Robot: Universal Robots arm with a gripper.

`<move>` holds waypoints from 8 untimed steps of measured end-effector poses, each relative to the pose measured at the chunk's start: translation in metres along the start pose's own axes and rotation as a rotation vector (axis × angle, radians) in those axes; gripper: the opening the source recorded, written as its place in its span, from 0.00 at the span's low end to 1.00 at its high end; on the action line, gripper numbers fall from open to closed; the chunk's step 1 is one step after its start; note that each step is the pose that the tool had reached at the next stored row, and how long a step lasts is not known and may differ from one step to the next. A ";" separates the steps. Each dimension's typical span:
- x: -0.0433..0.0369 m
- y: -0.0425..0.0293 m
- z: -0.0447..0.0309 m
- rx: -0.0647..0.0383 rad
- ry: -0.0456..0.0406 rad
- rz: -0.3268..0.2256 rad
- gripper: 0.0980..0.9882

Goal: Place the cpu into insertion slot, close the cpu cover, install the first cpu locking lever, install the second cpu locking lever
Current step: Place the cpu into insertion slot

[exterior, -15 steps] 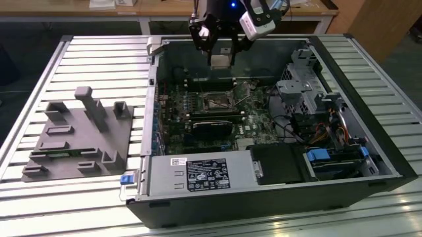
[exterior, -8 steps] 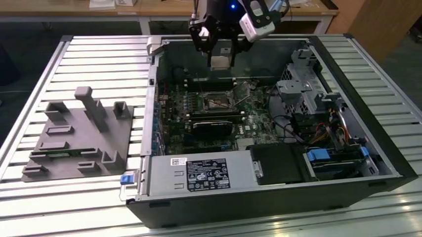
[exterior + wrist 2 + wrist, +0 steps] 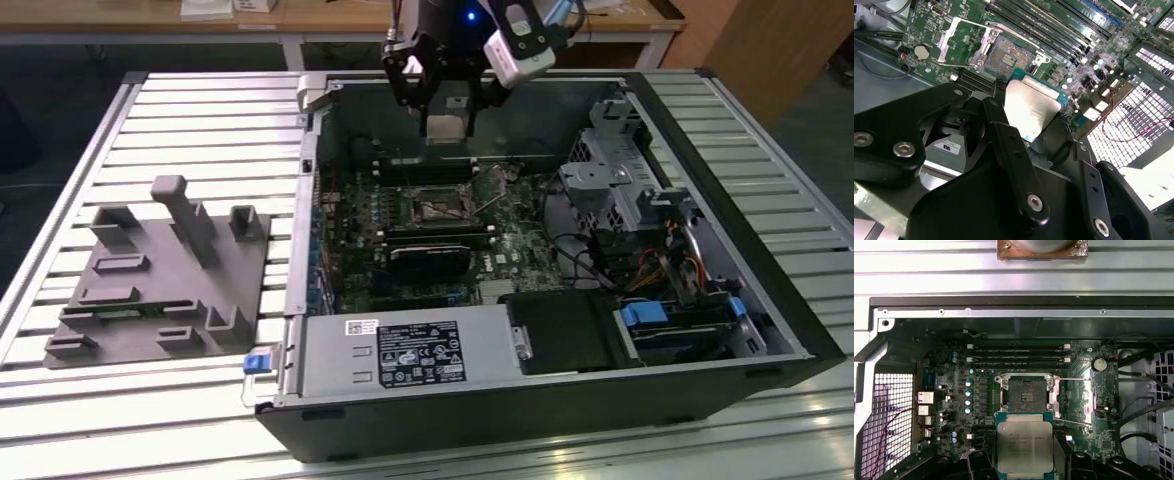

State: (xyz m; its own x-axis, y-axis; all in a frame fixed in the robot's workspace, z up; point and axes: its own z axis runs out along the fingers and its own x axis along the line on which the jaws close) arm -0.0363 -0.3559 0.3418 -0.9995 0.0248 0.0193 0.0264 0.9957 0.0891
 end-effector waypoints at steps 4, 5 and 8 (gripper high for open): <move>0.0000 -0.0001 0.0010 0.000 0.0000 0.000 0.50; 0.0000 -0.0001 0.0012 0.000 0.0000 0.000 0.50; 0.0000 -0.0002 0.0020 0.000 -0.0001 0.000 0.50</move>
State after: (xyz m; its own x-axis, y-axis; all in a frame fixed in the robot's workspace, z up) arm -0.0363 -0.3559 0.3398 -0.9995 0.0248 0.0193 0.0264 0.9957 0.0893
